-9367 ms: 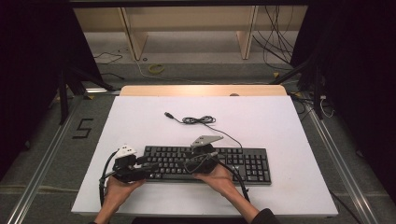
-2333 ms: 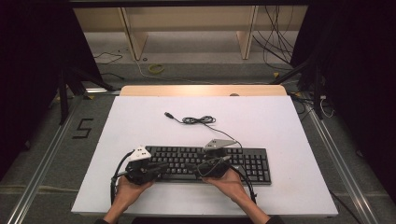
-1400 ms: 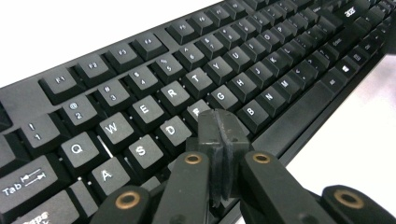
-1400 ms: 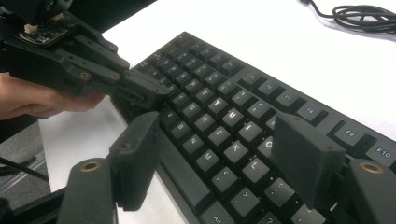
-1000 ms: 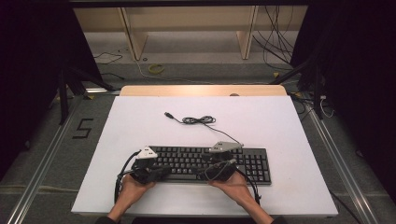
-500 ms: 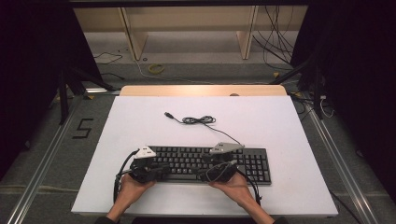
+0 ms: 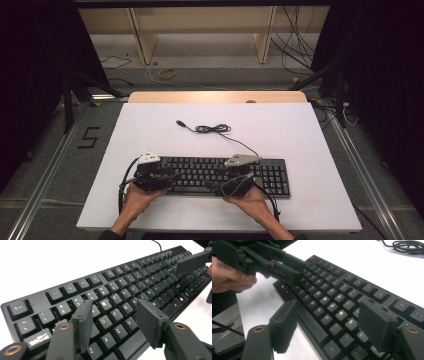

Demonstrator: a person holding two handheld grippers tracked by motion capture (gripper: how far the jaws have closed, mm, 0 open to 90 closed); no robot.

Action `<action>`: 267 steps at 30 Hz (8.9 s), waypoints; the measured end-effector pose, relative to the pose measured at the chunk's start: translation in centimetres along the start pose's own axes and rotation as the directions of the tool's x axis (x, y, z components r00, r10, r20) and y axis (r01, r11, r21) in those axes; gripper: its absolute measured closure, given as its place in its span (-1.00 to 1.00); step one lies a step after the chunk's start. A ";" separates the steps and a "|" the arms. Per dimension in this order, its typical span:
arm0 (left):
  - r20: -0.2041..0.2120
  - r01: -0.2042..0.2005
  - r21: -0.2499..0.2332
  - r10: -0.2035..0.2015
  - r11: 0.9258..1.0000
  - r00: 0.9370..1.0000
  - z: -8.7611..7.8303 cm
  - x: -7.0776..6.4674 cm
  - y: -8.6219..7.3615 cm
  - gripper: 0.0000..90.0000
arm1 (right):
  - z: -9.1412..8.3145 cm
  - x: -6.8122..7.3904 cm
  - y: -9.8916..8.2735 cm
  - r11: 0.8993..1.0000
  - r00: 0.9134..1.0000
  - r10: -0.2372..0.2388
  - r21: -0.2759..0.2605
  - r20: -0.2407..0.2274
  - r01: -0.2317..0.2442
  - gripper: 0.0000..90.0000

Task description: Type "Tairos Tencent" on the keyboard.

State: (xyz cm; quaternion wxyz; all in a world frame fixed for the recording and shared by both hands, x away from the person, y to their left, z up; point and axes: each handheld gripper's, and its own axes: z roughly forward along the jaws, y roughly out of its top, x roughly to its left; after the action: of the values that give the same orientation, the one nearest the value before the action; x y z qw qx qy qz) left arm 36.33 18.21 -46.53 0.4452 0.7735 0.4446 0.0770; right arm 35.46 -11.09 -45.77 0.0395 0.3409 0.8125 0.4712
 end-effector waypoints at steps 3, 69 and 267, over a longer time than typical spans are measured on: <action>-0.009 0.007 -0.012 -0.008 1.000 1.000 -0.2 0.3 0.3 -0.07 | 0.0 0.0 0.0 1.000 1.000 0.000 -0.003 -0.001 0.000 -0.28; -0.058 -0.032 0.116 0.039 0.993 0.998 2.7 0.8 1.2 0.93 | -0.3 0.7 -0.3 0.999 1.000 -0.026 -0.021 -0.011 0.026 -0.37; -0.019 -0.107 0.083 0.109 0.991 0.994 4.3 -1.9 2.2 0.90 | -6.3 -1.4 -2.9 0.993 0.998 0.008 -0.115 0.065 -0.001 -0.30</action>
State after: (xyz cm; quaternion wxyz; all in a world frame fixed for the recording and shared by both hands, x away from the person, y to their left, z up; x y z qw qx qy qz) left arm 38.74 13.63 -46.87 0.4028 0.8131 0.4100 0.0919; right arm 32.59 -17.52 -44.93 0.0844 0.3551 0.7815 0.5060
